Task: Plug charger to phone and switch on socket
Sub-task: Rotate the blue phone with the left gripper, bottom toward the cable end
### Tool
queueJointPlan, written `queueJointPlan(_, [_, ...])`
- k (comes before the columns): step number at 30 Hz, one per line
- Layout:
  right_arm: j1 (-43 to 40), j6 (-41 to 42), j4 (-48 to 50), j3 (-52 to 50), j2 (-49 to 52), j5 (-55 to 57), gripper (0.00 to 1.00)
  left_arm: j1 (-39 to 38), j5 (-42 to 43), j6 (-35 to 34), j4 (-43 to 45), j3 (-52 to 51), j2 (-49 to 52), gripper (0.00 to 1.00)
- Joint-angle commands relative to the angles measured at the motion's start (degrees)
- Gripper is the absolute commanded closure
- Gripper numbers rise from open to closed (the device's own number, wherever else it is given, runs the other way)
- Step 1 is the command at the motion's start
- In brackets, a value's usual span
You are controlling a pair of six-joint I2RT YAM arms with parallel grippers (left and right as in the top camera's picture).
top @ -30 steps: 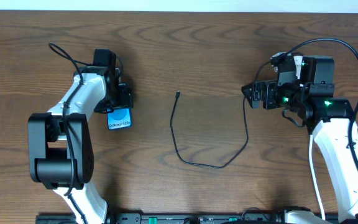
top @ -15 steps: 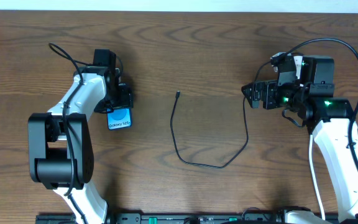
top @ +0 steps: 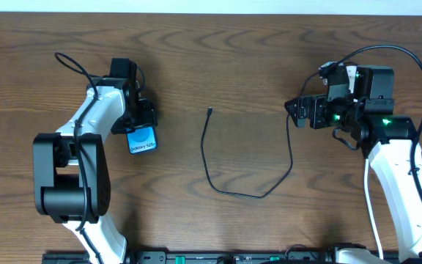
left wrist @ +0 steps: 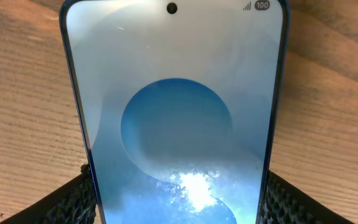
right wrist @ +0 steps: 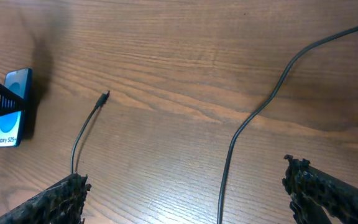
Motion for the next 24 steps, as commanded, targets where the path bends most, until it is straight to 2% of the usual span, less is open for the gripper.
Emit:
queueJointPlan(1, [0.46, 0.76, -0.22, 1.20, 0.24, 0.09, 0.01, -0.17, 0.96, -4.39, -0.17, 3.69, -4.83, 0.25])
queueJointPlan(11, [0.46, 0.76, -0.22, 1.20, 0.24, 0.09, 0.01, -0.17, 1.16, -11.56, -0.11, 4.92, -12.50, 0.25])
queueJointPlan(24, [0.46, 0.76, -0.22, 1.20, 0.24, 0.09, 0.01, -0.17, 3.93, -13.25, -0.09, 4.92, -12.92, 0.25])
